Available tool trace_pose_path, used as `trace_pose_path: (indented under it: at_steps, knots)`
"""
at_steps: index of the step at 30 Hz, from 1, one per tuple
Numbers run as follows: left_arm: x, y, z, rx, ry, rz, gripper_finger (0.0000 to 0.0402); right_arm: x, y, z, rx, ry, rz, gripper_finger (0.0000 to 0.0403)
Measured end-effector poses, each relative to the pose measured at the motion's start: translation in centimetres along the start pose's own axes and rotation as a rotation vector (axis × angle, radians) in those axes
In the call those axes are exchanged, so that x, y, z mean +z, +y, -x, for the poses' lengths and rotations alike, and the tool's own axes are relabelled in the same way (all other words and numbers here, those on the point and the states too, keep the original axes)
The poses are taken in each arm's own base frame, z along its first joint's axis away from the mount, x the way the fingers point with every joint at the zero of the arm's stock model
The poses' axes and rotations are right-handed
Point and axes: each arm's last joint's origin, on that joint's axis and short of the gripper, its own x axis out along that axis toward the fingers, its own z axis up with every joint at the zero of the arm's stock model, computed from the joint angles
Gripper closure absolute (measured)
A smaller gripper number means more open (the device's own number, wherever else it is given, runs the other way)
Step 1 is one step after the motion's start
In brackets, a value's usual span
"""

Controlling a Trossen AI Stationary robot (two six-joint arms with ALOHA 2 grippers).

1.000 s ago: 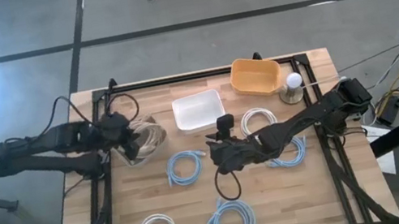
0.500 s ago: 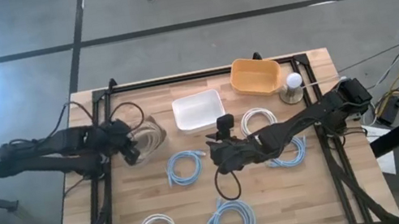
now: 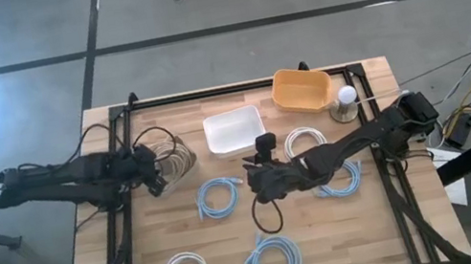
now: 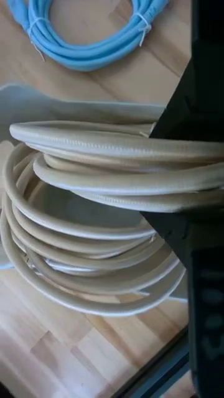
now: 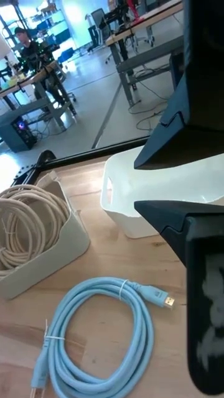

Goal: Sort HDMI cables
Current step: Put the brown HDMI cable into the gray bin, then put the top left blue HDMI cable into the white bin

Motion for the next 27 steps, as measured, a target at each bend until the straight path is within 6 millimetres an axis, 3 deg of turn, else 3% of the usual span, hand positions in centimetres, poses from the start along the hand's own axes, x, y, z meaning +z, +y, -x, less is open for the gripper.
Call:
trace_pose_path:
  at_steps: [8, 18, 22, 27]
  knots:
    - [0.9, 0.4, 2.0, 0.058, -0.014, -0.021, 0.0236, -0.1, -0.1, -0.5, 0.136, -0.023, -0.01, 0.03]
    - [3.3, 1.3, 6.2, 0.217, -0.216, -0.038, 0.0232, -0.1, -0.1, -0.6, 0.162, -0.027, -0.024, 0.0273]
    - [4.1, 0.8, 6.4, 0.171, -0.271, -0.012, 0.0231, 0.0, 0.0, -0.5, 0.202, -0.036, -0.037, 0.0257]
    - [4.9, -0.9, 5.0, -0.005, -0.291, -0.096, 0.0231, 0.0, 0.1, -0.5, 0.249, -0.041, -0.077, 0.024]
